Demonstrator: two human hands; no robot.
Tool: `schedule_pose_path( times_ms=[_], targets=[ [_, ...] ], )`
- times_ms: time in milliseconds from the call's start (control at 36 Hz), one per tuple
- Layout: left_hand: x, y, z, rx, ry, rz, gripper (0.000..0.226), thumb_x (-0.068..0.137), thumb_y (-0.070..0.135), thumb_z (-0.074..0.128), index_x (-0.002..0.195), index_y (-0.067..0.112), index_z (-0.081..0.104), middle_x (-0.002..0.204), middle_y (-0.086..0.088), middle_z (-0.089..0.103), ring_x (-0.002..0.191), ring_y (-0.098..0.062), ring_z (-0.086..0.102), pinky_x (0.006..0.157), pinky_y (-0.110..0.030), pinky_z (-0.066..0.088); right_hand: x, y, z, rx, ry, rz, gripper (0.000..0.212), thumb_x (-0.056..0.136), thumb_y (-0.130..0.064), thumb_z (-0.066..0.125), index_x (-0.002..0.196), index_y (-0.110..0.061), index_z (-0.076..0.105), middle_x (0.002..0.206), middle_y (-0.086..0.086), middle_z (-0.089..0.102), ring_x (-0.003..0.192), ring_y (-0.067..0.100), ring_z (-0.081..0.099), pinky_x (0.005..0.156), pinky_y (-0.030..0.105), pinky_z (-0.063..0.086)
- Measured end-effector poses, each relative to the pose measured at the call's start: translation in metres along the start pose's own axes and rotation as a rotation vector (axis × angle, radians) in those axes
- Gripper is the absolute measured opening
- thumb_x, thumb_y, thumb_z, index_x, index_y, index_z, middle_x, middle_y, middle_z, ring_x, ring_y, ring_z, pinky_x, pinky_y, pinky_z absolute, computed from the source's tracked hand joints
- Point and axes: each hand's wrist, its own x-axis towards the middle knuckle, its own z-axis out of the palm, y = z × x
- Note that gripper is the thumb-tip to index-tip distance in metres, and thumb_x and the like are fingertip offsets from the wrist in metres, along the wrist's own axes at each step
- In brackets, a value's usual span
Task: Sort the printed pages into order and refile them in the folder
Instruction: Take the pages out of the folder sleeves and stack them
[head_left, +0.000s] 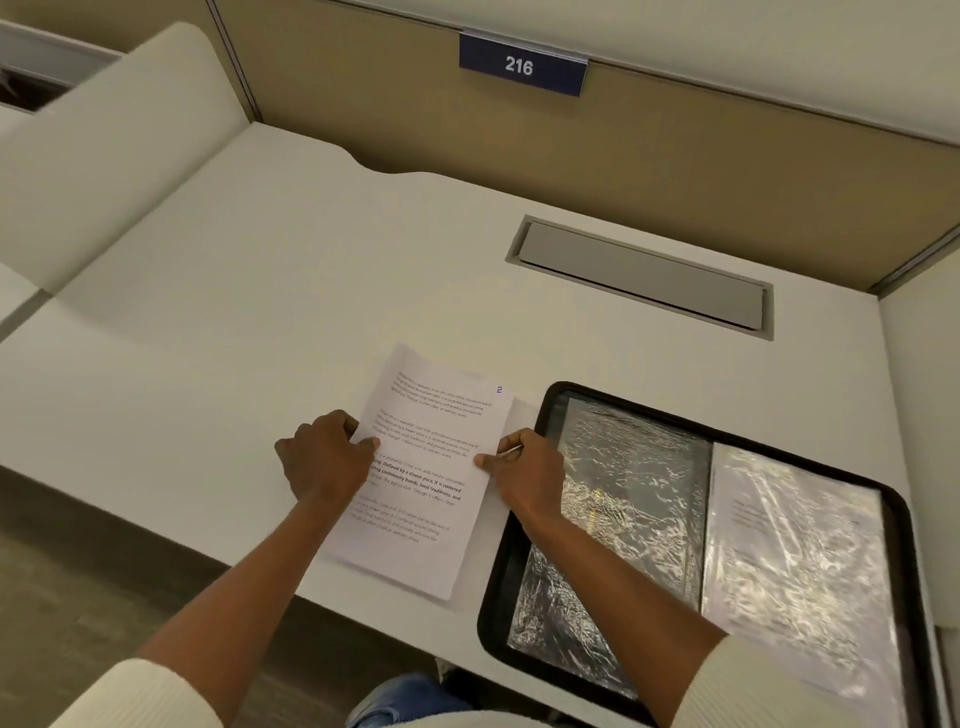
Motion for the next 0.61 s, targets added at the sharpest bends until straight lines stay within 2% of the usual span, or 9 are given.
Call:
schedule_pose_path(
  times_ms=[56,167,278,361,528,611],
  targets=[
    [0.002,-0.004,0.006,0.020,0.008,0.021,0.022,0.088,0.040,0.079,0.082,0.028,0.062,0.077,0.007,0.067,0.078,-0.022,0.061,0.085,-0.036,0.028,-0.001,0.001,0.003,-0.024,0.003,-0.014,0.031,0.079,-0.025,0.092,0.090,-0.020,0.063,0.085,-0.004,0.070,0.071,0.008,0.066,0.058,0.022,0.043],
    [0.005,-0.010,0.014,0.060,0.001,0.048,0.017,0.089,0.039,0.077,0.086,0.026,0.065,0.080,0.005,0.070,0.081,-0.023,0.063,0.086,-0.037,0.028,-0.001,0.004,0.008,-0.123,0.004,-0.065,0.033,0.083,-0.024,0.088,0.100,-0.022,0.059,0.082,-0.005,0.067,0.073,0.009,0.065,0.060,0.025,0.045],
    [0.010,-0.019,0.022,0.041,-0.010,0.051,0.018,0.088,0.042,0.076,0.087,0.027,0.065,0.080,0.003,0.068,0.086,-0.026,0.062,0.084,-0.035,0.027,0.000,0.010,0.012,-0.170,-0.014,-0.069,0.037,0.085,-0.024,0.087,0.105,-0.024,0.056,0.081,-0.003,0.066,0.073,0.010,0.064,0.057,0.022,0.040],
    [0.009,-0.019,0.022,0.079,-0.001,0.083,0.022,0.087,0.042,0.078,0.090,0.024,0.066,0.086,0.002,0.071,0.090,-0.027,0.063,0.088,-0.040,0.033,-0.001,0.014,0.014,-0.199,-0.009,-0.068,0.040,0.087,-0.026,0.085,0.111,-0.024,0.053,0.087,-0.002,0.067,0.074,0.011,0.065,0.056,0.020,0.038],
    [0.005,-0.011,0.014,0.123,0.001,0.081,0.050,0.083,0.039,0.086,0.119,0.012,0.063,0.112,-0.008,0.070,0.108,-0.033,0.064,0.099,-0.047,0.037,0.000,0.014,0.016,-0.228,-0.007,-0.080,0.043,0.089,-0.026,0.081,0.118,-0.023,0.049,0.094,0.000,0.067,0.080,0.015,0.065,0.057,0.022,0.038],
    [0.003,-0.005,0.012,0.161,0.007,0.079,0.062,0.084,0.040,0.084,0.128,0.006,0.057,0.121,-0.015,0.065,0.114,-0.038,0.061,0.101,-0.050,0.038,0.003,0.016,0.015,-0.182,-0.008,-0.086,0.040,0.091,-0.030,0.079,0.116,-0.025,0.049,0.088,0.001,0.071,0.079,0.017,0.070,0.061,0.027,0.046]
  ],
)
